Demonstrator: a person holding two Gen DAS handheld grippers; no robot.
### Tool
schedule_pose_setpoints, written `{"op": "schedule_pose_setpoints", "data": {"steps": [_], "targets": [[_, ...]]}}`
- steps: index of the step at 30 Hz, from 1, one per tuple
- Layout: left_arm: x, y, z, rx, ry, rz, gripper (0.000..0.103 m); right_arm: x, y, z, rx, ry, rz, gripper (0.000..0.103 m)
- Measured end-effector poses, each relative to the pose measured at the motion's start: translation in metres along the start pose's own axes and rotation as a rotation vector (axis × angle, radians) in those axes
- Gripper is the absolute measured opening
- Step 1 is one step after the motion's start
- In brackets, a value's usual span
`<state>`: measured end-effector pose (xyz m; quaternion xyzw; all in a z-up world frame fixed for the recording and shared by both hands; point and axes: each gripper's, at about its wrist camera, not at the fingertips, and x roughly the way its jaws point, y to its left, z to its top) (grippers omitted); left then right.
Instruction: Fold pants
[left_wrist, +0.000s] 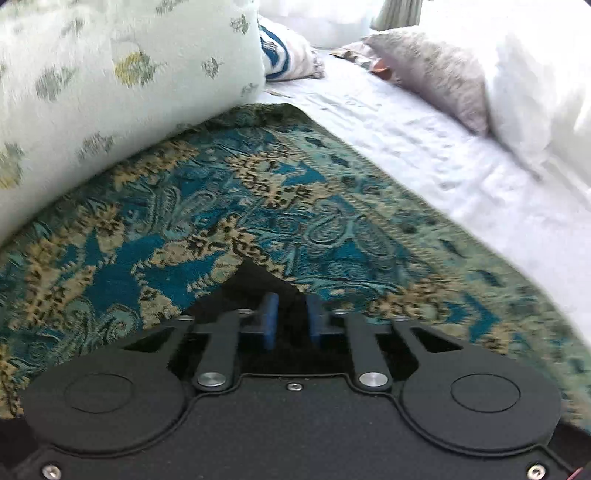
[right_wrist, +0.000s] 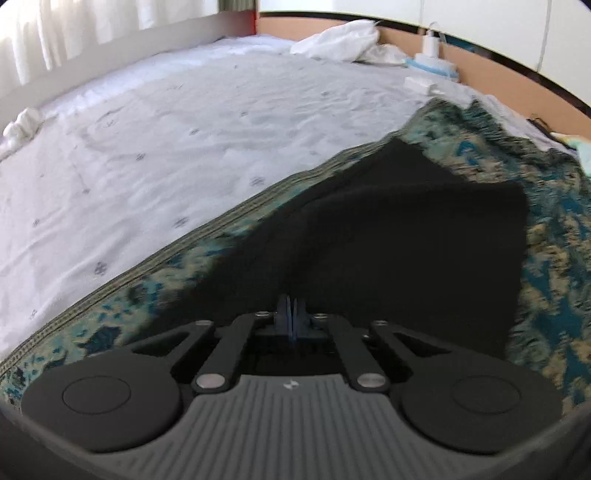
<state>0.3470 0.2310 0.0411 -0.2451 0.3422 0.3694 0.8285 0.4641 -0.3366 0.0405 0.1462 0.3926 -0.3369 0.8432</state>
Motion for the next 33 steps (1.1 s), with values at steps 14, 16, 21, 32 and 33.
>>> {"op": "schedule_pose_setpoints", "data": {"steps": [14,16,21,32,33], "targets": [[-0.053,0.027,-0.002,0.025,-0.022,-0.136,0.002,-0.035,-0.095,0.038,0.045,0.046,0.304,0.057],[-0.052,0.031,-0.001,0.032,-0.025,-0.145,0.002,-0.037,-0.075,0.037,-0.025,0.038,0.313,0.064],[-0.035,0.042,-0.004,0.034,0.009,-0.162,0.002,-0.026,-0.01,0.022,-0.107,0.07,0.311,0.092],[-0.006,0.054,-0.016,0.075,0.026,-0.221,0.003,0.011,0.052,-0.023,-0.084,0.061,0.137,0.085],[-0.005,0.055,-0.016,0.078,0.023,-0.226,0.003,0.009,0.052,-0.024,-0.089,0.031,0.141,0.069]]}}
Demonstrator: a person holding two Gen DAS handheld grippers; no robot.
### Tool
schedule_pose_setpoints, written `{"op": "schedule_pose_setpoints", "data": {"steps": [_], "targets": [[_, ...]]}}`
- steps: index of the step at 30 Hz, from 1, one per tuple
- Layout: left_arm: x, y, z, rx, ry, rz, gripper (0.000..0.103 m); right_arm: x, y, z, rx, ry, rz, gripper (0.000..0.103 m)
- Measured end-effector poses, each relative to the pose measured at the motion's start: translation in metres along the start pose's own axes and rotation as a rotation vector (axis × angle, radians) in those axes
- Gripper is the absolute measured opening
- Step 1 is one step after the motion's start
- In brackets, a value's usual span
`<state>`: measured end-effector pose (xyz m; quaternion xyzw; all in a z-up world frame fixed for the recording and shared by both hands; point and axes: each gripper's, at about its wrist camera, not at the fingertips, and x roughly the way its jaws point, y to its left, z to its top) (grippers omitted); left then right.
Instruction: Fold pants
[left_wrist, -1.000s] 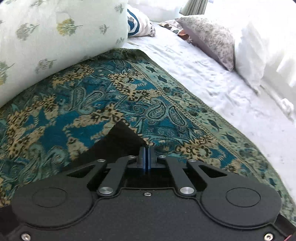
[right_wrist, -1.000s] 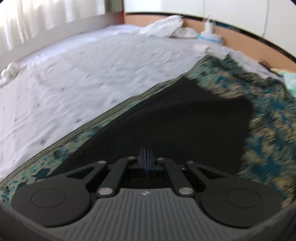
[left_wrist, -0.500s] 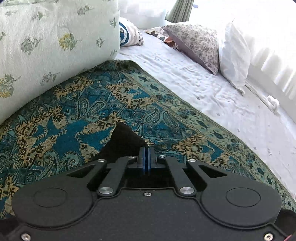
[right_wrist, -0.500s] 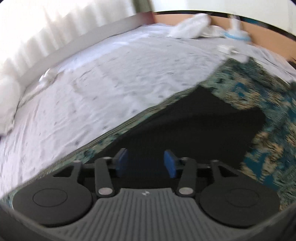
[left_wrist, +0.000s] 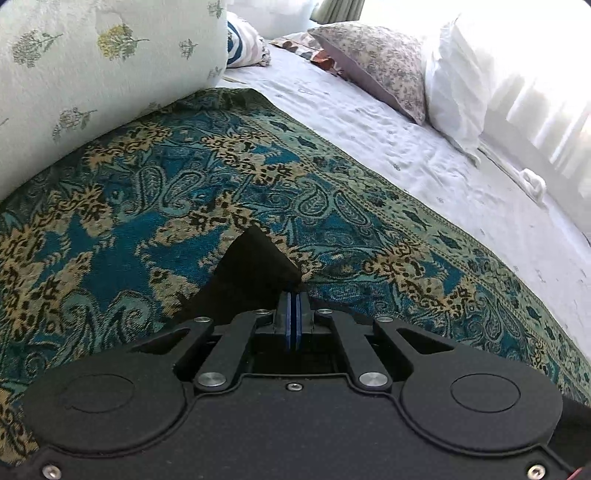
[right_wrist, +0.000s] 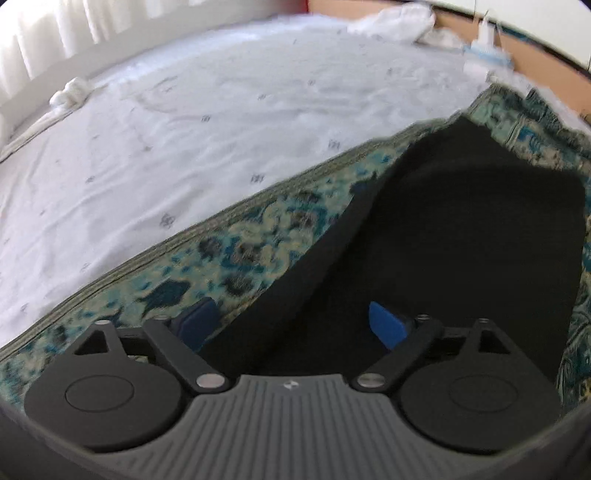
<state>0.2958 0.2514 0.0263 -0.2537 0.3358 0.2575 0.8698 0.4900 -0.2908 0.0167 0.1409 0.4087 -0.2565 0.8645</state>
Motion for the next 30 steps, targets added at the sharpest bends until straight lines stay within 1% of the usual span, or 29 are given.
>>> {"op": "schedule_pose_setpoints", "data": {"steps": [1,2,3,5,7,12,16,18,21,24,26,30], "targets": [[0.001,0.0,0.0,0.002,-0.002,-0.003,0.003,-0.001,-0.002,0.0,-0.003,-0.02,-0.01,0.035],[0.001,0.001,0.0,0.003,-0.005,-0.008,0.003,-0.003,-0.005,0.002,0.003,-0.028,-0.021,0.016],[0.0,0.001,0.0,0.009,-0.012,-0.009,0.003,-0.006,-0.012,0.004,0.043,-0.019,0.012,0.007],[-0.004,-0.002,0.0,0.035,-0.028,-0.011,0.003,-0.013,-0.029,0.009,0.114,-0.014,0.064,0.005],[-0.011,-0.002,0.0,0.044,-0.035,-0.023,0.003,-0.023,-0.041,0.012,0.133,-0.029,0.095,0.005],[-0.049,0.007,0.002,0.048,-0.06,-0.072,0.002,-0.082,-0.083,0.004,0.068,-0.131,0.184,0.005],[-0.091,0.022,-0.004,0.054,-0.077,-0.121,0.002,-0.134,-0.143,-0.017,0.047,-0.159,0.243,0.005],[-0.115,0.03,-0.012,0.078,-0.089,-0.134,0.002,-0.158,-0.18,-0.037,0.068,-0.153,0.267,0.005],[-0.147,0.048,-0.028,0.101,-0.082,-0.158,0.002,-0.189,-0.227,-0.074,0.072,-0.15,0.267,0.006],[-0.169,0.065,-0.05,0.125,-0.055,-0.164,0.002,-0.213,-0.261,-0.116,0.068,-0.177,0.227,0.006],[-0.179,0.076,-0.067,0.155,-0.037,-0.149,0.002,-0.225,-0.274,-0.141,0.061,-0.203,0.184,0.006],[-0.192,0.1,-0.096,0.157,0.005,-0.116,0.002,-0.247,-0.295,-0.181,0.037,-0.224,0.148,0.006]]}}
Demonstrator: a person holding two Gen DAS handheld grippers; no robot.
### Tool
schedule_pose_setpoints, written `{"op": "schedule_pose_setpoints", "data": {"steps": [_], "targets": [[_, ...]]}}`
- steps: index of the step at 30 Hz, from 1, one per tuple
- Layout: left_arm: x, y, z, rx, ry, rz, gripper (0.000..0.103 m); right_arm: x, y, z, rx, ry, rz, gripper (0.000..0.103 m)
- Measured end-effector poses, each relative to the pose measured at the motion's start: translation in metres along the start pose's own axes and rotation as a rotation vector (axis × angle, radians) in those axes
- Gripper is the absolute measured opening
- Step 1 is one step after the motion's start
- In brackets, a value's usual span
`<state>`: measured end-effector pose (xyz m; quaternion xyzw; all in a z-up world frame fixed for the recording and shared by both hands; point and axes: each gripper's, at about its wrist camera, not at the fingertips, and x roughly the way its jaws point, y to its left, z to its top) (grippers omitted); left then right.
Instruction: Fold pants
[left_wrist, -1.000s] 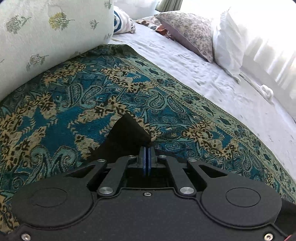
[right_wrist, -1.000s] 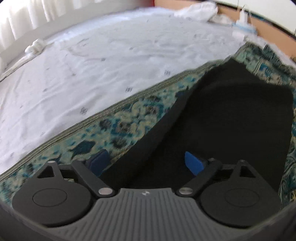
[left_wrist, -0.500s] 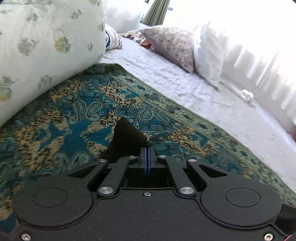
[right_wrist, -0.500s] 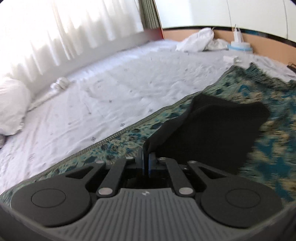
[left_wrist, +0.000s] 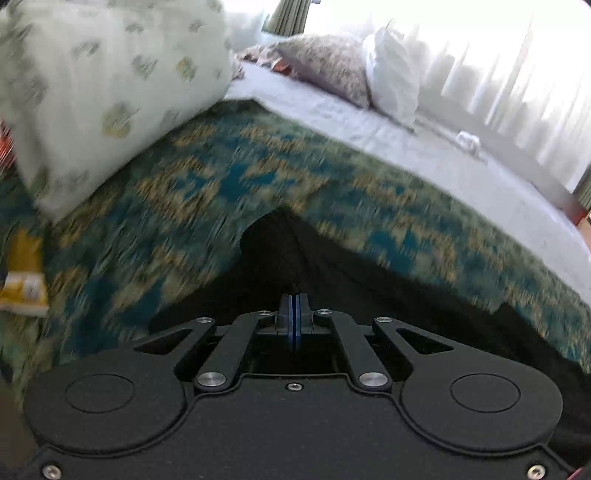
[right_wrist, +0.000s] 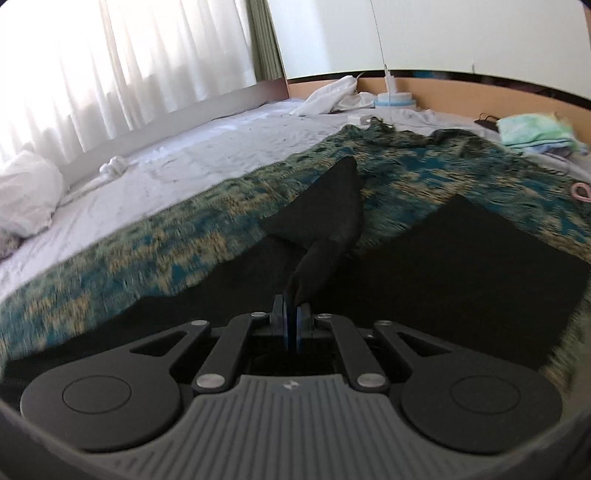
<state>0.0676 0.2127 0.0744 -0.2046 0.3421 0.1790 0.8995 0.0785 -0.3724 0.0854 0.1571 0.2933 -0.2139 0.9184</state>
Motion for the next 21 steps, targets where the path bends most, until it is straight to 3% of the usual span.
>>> {"op": "schedule_pose_setpoints", "data": {"steps": [10,16,21], "targets": [[-0.025,0.027,-0.037,-0.005,0.004,0.017,0.003,-0.043,-0.032,-0.037,-0.032,0.005,-0.031,0.006],[-0.02,0.033,-0.046,0.005,0.011,0.051,0.003,-0.037,-0.038,-0.062,-0.037,0.075,-0.051,0.006],[-0.013,0.033,-0.049,0.021,0.012,0.074,0.004,-0.043,-0.034,-0.073,-0.124,0.043,-0.055,0.009]]}}
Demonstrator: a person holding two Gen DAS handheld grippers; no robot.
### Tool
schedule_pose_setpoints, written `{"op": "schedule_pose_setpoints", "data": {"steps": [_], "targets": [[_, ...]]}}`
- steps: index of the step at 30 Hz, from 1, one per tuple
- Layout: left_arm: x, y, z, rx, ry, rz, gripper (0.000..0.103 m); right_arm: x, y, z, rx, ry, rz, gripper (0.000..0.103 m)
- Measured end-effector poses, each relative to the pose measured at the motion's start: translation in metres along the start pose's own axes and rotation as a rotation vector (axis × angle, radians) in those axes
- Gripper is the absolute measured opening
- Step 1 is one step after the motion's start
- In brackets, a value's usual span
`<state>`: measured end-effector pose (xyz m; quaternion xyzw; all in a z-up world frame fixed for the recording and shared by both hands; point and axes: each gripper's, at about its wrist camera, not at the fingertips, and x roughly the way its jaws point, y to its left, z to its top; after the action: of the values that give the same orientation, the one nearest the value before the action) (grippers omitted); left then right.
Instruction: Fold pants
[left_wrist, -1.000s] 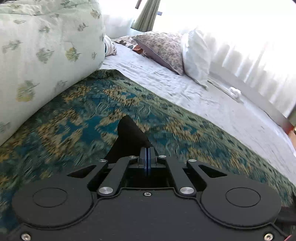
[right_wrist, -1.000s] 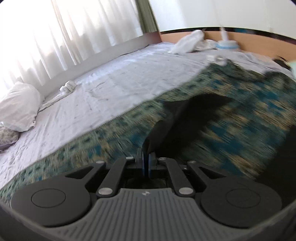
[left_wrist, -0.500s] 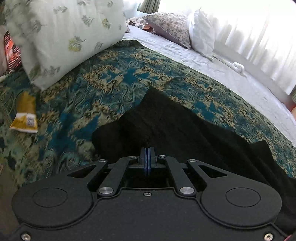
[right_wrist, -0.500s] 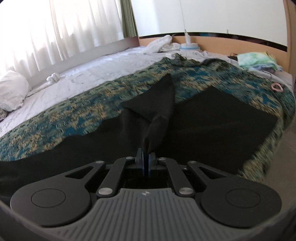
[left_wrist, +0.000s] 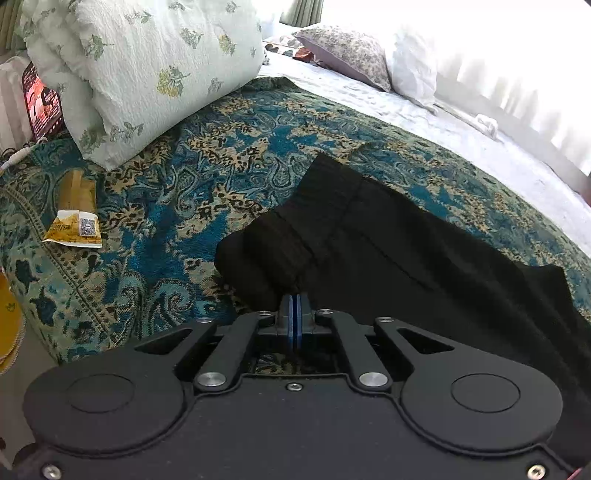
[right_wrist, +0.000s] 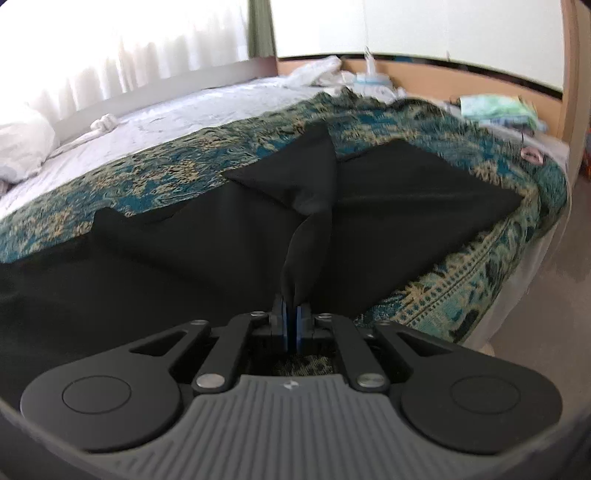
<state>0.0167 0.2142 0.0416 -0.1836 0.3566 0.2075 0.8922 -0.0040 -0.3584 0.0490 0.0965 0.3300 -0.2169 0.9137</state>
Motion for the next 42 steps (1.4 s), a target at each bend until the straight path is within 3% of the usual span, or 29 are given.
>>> {"op": "schedule_pose_setpoints", "data": {"steps": [1,2,4,9,18,27,30,32,34,38,39,42], "targets": [[0.003,-0.001,0.0,0.002,0.001,0.008,0.004,0.001,0.002,-0.001,-0.026,-0.004,-0.002,0.014],[0.005,-0.001,-0.001,0.008,0.0,0.018,0.004,0.002,0.004,-0.003,-0.056,-0.016,-0.014,0.031],[0.009,-0.004,-0.003,0.022,-0.004,0.033,0.004,0.005,0.006,-0.002,-0.093,-0.038,-0.038,0.04],[0.011,-0.01,-0.007,0.057,-0.018,0.058,0.005,0.029,-0.001,0.012,-0.178,-0.065,-0.07,0.048],[0.014,-0.016,-0.007,0.082,-0.017,0.095,0.005,0.077,-0.063,0.056,-0.018,-0.057,-0.111,0.049],[0.017,-0.022,-0.007,0.103,-0.015,0.131,0.005,0.085,-0.137,0.063,0.172,-0.091,-0.207,0.047],[0.017,-0.024,-0.008,0.106,-0.016,0.142,0.005,0.08,-0.163,0.061,0.219,-0.12,-0.268,0.038],[0.017,-0.025,-0.008,0.106,-0.015,0.149,0.005,0.078,-0.178,0.059,0.247,-0.133,-0.325,0.026],[0.018,-0.025,-0.008,0.103,-0.013,0.155,0.005,0.075,-0.191,0.057,0.274,-0.143,-0.328,0.021],[0.018,-0.027,-0.007,0.102,-0.009,0.162,0.006,0.069,-0.193,0.055,0.233,-0.17,-0.384,0.02],[0.019,-0.027,-0.007,0.1,-0.007,0.161,0.006,0.069,-0.195,0.055,0.232,-0.172,-0.424,0.025],[0.019,-0.023,-0.003,0.091,0.005,0.148,0.007,0.069,-0.214,0.053,0.299,-0.144,-0.456,0.026]]}}
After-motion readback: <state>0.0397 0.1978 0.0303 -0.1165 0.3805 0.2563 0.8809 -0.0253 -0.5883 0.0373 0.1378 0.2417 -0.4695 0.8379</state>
